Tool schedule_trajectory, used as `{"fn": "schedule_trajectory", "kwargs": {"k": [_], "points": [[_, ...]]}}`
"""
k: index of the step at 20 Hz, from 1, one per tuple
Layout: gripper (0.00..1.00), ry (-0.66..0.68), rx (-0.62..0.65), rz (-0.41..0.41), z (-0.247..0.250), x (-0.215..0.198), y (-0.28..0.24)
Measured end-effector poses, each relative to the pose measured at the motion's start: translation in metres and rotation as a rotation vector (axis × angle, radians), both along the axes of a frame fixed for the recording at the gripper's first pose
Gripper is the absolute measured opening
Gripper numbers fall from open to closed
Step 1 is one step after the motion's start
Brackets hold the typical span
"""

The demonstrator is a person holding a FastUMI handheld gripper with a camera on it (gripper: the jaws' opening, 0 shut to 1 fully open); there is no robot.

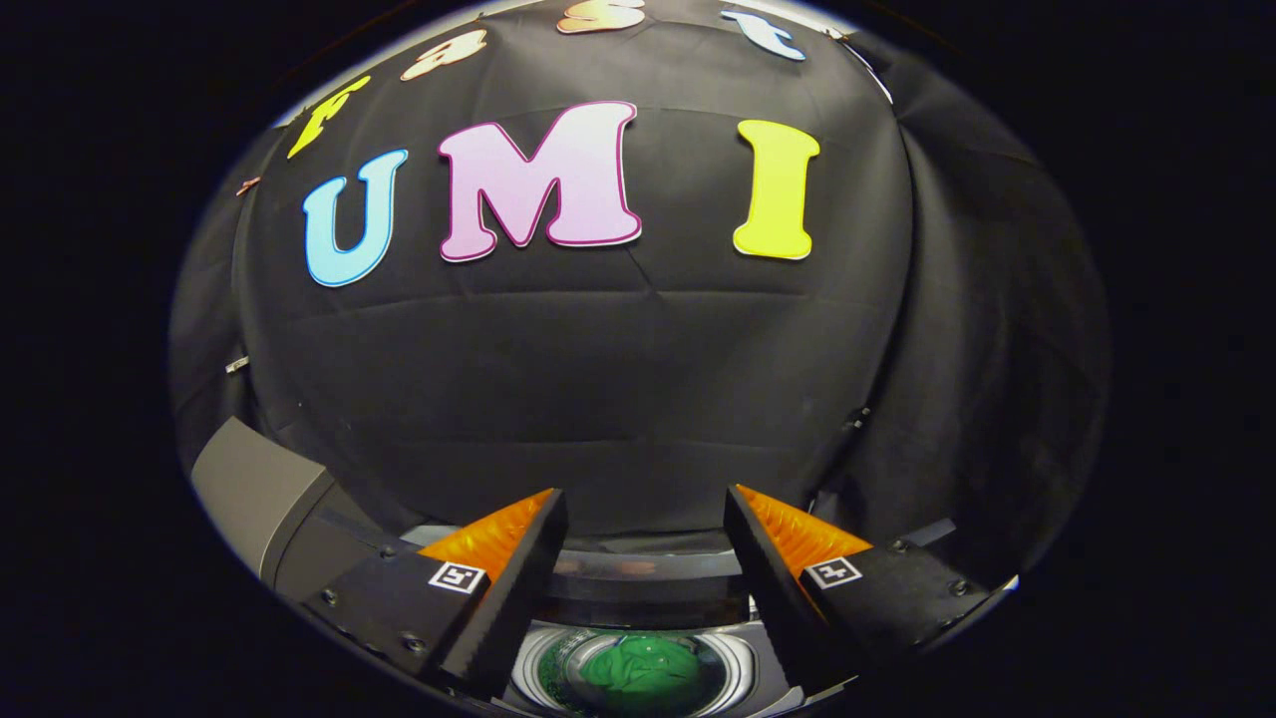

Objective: Put the clothes into the washing machine and then close the washing machine lid.

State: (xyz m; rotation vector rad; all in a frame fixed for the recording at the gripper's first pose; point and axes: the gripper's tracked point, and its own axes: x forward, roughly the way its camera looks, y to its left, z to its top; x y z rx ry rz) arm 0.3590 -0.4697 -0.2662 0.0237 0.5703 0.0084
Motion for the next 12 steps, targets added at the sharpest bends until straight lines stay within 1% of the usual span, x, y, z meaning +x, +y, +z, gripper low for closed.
{"fn": "schedule_trajectory", "kwargs": {"k": [5,12], "points": [[1.00,0.015,-0.012,-0.014,-0.0017,-0.0005,0.0008],[1.00,0.057,-0.038,-0.064,-0.0053,-0.0050,-0.0036]]}}
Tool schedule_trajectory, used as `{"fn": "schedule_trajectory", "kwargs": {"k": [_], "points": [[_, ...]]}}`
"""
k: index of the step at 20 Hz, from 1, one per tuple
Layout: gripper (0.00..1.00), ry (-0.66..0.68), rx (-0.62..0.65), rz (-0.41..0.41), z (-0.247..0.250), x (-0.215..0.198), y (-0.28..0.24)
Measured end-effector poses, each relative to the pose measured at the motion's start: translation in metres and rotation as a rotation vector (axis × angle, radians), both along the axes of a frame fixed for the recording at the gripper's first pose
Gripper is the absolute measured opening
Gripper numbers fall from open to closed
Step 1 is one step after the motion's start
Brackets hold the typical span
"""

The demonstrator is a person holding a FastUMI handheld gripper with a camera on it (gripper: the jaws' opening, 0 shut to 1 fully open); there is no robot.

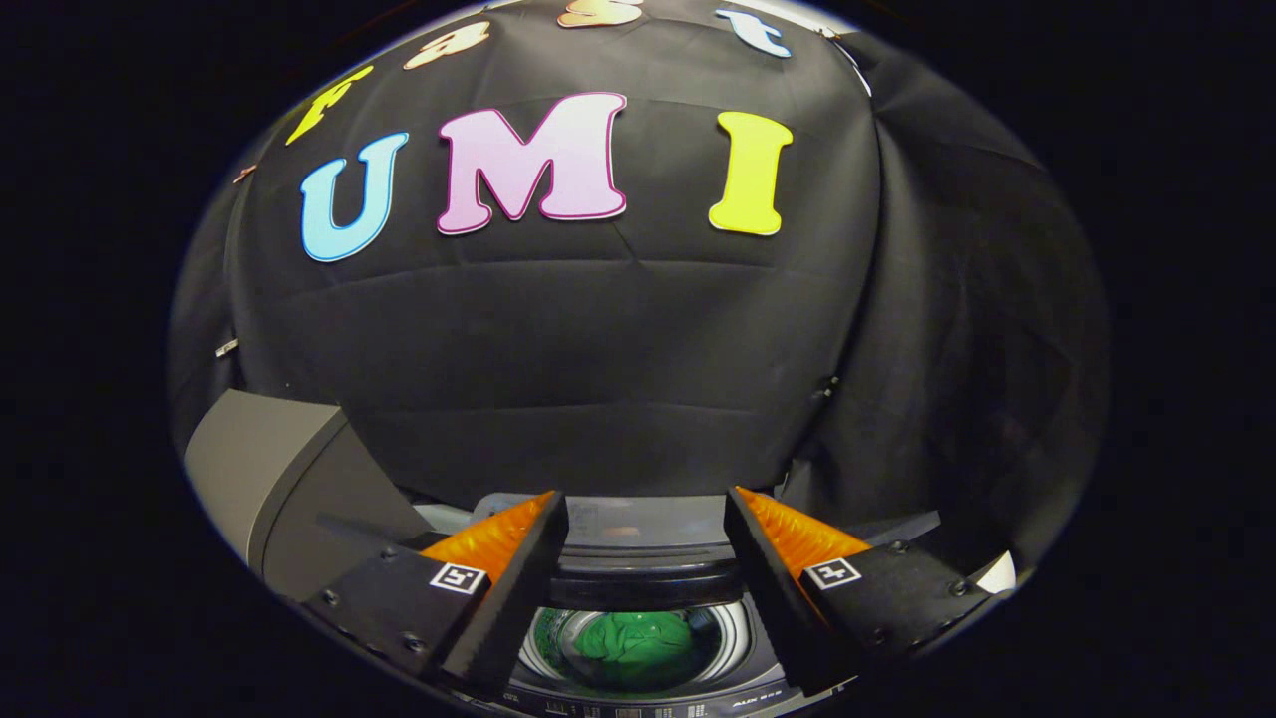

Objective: Put the clothes into the washing machine and then close the washing machine lid.

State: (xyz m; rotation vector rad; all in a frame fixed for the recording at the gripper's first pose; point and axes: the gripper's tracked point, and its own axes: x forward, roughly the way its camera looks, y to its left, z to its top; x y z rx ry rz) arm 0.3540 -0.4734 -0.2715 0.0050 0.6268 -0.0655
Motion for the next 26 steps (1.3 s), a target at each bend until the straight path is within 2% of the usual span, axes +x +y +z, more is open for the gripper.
{"fn": "schedule_trajectory", "kwargs": {"k": [4,7,12,15,17,20,26], "points": [[0.99,0.054,0.064,0.033,-0.015,-0.020,0.026],[0.99,0.006,0.033,0.075,0.000,-0.040,0.048],[1.00,-0.219,-0.035,0.150,0.092,-0.025,0.091],[1.00,-0.326,-0.027,0.187,0.140,-0.014,0.125],[0.99,-0.369,-0.042,0.177,0.165,-0.011,0.135],[0.99,-0.433,0.003,0.154,0.204,-0.009,0.148],[0.98,-0.488,0.030,0.147,0.245,-0.004,0.170]]}}
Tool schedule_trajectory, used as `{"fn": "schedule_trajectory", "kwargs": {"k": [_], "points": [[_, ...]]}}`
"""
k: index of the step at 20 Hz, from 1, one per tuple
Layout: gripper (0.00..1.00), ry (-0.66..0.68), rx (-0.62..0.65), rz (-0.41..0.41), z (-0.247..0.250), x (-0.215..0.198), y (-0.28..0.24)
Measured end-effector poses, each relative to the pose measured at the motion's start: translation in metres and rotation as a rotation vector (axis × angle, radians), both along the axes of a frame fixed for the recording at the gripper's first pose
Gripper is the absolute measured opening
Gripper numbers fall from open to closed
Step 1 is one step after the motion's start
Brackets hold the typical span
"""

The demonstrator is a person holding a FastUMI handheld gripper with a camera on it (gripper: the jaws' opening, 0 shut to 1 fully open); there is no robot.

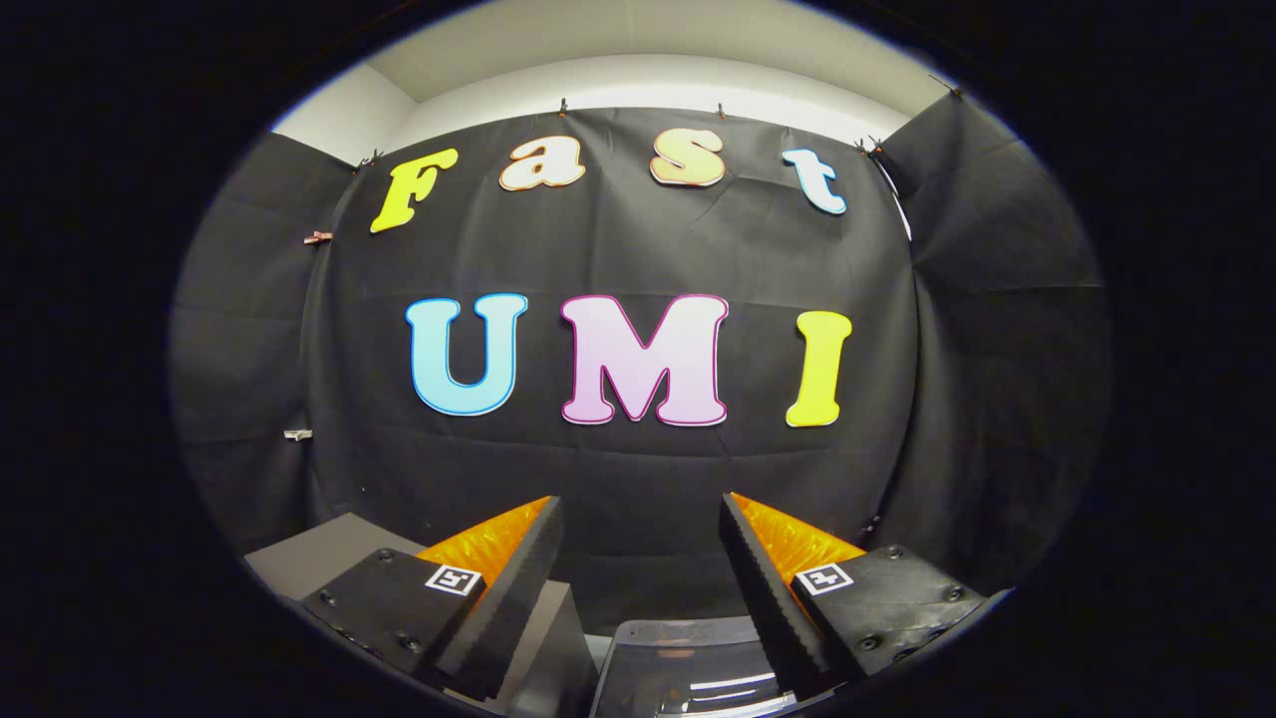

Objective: Put the clothes into the washing machine and then close the washing machine lid.

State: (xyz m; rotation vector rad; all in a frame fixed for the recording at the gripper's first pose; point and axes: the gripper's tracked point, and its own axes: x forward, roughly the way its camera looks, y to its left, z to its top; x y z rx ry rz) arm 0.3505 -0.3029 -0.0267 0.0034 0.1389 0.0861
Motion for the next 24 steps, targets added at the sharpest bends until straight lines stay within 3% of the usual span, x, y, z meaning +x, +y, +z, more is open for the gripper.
{"fn": "schedule_trajectory", "kwargs": {"k": [7,24], "points": [[0.99,-0.046,-0.024,0.058,0.021,-0.001,0.026],[0.98,-0.049,0.007,0.090,0.026,0.002,0.039]]}}
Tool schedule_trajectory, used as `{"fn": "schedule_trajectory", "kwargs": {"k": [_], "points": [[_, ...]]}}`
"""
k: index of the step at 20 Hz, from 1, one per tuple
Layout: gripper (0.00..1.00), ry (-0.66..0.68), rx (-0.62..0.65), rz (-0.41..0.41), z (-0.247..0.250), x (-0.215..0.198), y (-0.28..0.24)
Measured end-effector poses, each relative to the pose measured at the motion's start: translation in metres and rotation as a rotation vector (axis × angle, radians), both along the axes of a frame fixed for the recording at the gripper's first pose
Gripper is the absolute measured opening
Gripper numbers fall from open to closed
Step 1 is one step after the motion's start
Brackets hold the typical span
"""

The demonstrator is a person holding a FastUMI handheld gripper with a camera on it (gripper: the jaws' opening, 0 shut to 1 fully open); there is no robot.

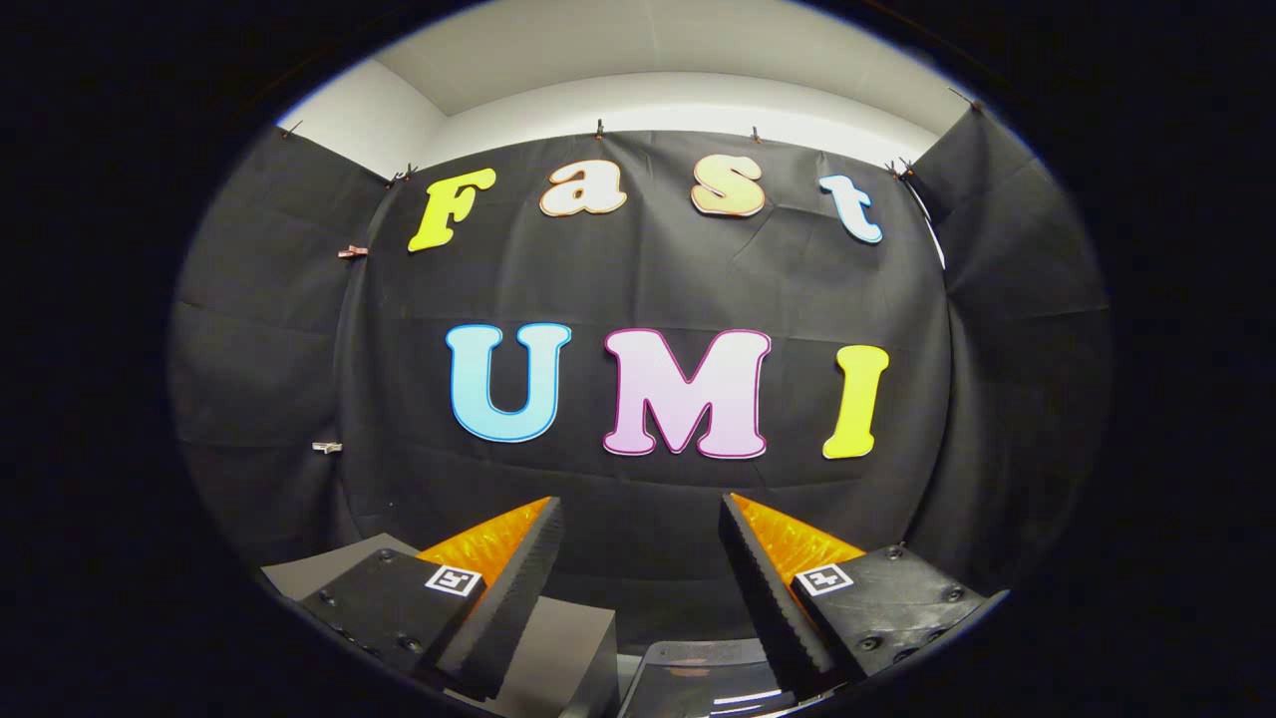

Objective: Put the clothes into the washing machine and then close the washing machine lid.

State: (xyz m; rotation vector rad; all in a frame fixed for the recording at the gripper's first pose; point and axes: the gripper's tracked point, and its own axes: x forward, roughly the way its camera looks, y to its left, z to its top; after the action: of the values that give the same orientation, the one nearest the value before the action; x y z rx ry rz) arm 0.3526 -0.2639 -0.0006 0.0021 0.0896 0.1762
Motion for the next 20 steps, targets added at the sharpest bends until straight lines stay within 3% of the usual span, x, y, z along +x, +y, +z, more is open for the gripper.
{"fn": "schedule_trajectory", "kwargs": {"k": [12,20], "points": [[0.99,0.000,0.020,0.035,0.002,0.006,0.014],[0.98,0.019,0.028,0.014,-0.004,0.010,0.005]]}}
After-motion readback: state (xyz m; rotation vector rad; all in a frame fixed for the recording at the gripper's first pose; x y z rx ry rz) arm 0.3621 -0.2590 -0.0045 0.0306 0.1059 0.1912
